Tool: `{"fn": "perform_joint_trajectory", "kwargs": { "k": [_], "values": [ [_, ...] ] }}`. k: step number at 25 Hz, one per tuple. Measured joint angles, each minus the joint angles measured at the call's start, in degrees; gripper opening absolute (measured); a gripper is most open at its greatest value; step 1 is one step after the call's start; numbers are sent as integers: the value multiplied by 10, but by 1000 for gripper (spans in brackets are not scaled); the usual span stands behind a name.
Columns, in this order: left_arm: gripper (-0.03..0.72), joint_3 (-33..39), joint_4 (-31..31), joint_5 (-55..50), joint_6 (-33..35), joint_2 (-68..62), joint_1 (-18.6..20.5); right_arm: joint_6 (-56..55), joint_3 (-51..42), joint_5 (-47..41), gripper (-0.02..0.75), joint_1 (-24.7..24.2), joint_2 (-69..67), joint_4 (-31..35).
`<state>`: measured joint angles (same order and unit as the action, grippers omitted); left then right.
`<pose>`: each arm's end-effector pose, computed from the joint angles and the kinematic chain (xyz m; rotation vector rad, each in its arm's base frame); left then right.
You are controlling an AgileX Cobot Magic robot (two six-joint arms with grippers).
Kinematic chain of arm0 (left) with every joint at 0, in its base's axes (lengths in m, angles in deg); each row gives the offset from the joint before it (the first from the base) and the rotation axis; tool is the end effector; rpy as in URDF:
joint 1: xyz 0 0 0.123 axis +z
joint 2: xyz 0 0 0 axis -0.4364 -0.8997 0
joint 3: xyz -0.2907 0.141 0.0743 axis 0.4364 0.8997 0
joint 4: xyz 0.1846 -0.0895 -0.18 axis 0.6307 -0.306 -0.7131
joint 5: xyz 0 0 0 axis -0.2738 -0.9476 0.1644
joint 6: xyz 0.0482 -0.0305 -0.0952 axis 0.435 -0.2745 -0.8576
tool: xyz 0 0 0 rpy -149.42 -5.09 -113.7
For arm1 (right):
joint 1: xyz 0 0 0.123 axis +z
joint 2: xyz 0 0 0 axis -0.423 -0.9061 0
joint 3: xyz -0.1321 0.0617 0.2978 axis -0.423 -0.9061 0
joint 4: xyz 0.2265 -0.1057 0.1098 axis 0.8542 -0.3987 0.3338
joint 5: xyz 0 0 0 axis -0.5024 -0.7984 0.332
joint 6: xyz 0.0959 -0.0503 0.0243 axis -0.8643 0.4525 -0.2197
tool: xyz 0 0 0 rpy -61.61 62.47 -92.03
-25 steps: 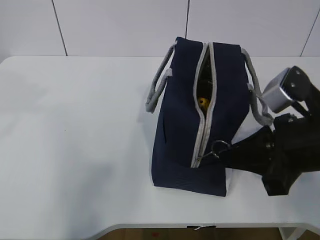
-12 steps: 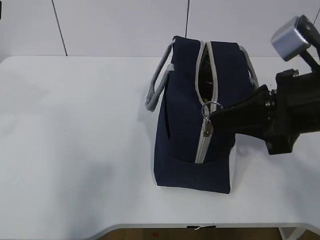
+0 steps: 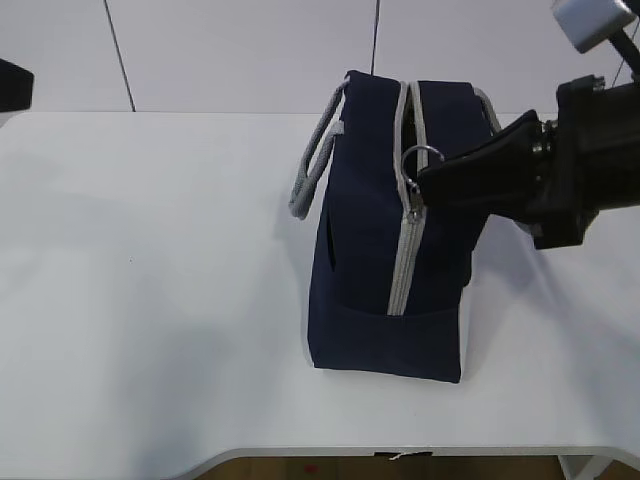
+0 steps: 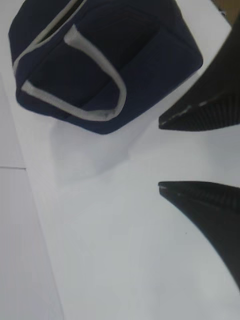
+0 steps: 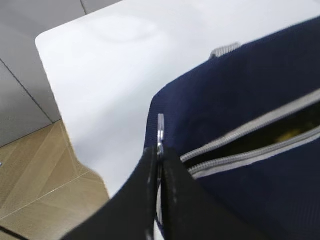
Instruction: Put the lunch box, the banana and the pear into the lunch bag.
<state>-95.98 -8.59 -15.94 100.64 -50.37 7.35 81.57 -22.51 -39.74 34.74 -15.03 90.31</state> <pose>0.2014 -0.0896 0.3886 0.4489 2.0250 -0.3957 0.2480 0.1198 0.3329 -0.9952 1.8635 0.6851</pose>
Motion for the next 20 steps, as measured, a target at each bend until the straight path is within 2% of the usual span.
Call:
{"fn": "perform_joint_trajectory", "kwargs": {
  "k": [10, 17, 20],
  "values": [
    [261, 0, -41, -9, 36, -69, -129, -1, 22, 14, 6, 0, -5, -4],
    [261, 1, -84, 23, 79, -100, -143, -1, 23, 30, 6, 0, -5, -4],
    [261, 1, -122, 30, 120, -112, -143, -1, 23, 32, 6, 0, -5, -4]
  ]
}}
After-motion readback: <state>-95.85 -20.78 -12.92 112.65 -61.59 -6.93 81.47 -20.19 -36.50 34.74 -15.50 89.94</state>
